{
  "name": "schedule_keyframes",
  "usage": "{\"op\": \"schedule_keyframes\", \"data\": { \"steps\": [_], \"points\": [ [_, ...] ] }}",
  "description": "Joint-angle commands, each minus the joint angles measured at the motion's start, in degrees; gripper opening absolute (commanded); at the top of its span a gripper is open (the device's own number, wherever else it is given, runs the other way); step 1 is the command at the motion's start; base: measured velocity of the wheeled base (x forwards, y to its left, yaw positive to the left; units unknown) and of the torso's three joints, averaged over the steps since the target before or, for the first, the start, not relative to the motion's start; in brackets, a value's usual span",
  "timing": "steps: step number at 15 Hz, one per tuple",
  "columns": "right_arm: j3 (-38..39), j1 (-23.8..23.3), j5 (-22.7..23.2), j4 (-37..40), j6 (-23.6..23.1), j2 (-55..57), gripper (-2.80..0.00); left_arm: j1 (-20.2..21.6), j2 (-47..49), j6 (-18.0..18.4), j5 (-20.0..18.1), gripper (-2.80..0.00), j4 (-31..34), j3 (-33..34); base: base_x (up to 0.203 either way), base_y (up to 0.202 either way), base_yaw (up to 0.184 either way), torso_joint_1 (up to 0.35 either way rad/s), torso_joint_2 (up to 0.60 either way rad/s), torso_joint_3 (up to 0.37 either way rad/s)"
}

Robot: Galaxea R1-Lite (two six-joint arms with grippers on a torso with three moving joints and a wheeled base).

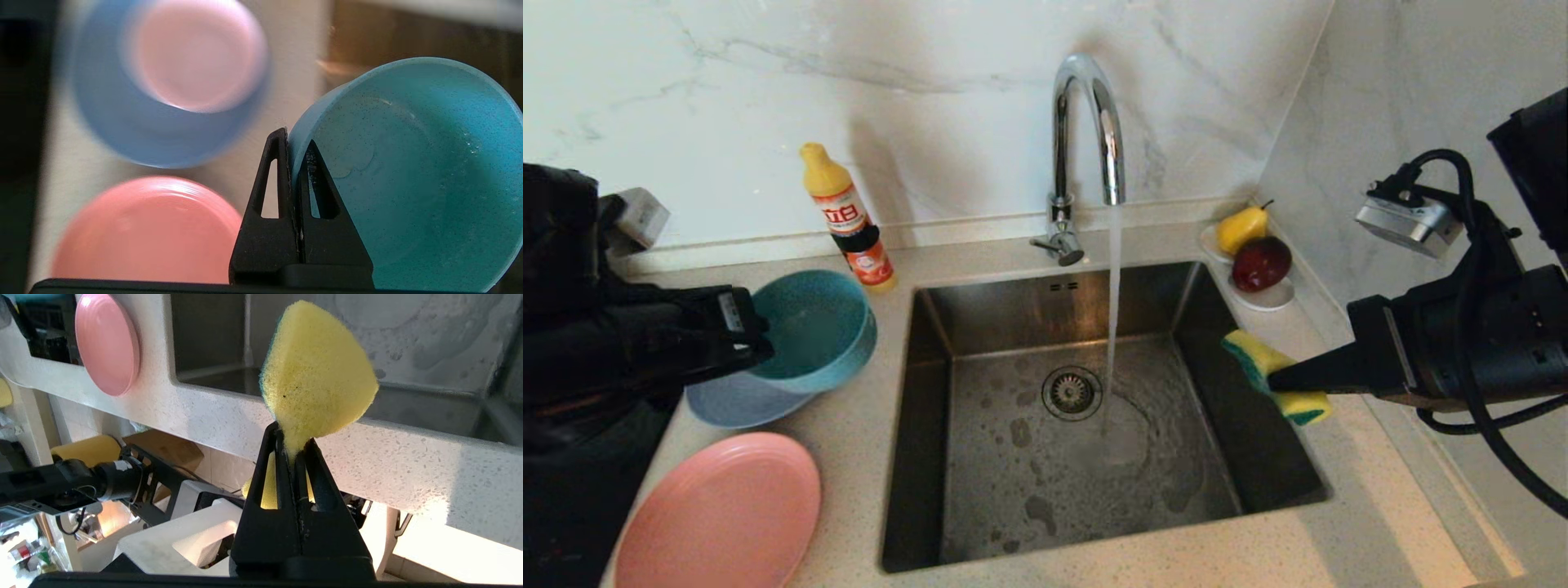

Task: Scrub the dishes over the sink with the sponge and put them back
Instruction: Place the bowl on the table

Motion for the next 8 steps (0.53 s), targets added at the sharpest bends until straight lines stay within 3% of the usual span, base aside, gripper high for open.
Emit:
{"op": "schedule_keyframes", "data": {
  "steps": [1, 4, 8],
  "points": [
    [0.74, -0.04, 0.08, -0.34, 0.13, 0.47, -2.8, 8.14, 1.33, -1.33, -0.96, -2.8, 0.45, -2.69, 0.0, 0.0, 0.0, 0.0, 0.0, 0.0],
    [1.54, -0.04, 0.12, -1.13, -0.05, 1.06, -2.8, 17.97, 3.65, -5.56, -1.67, -2.8, 0.28, -4.71, 0.0, 0.0, 0.0, 0.0, 0.0, 0.0],
    [2.69, -0.04, 0.12, -1.17, -0.02, 0.6, -2.8, 30.63, 8.09, -8.22, -2.03, -2.8, -0.24, -7.02, 0.0, 0.0, 0.0, 0.0, 0.0, 0.0]
  ]
}}
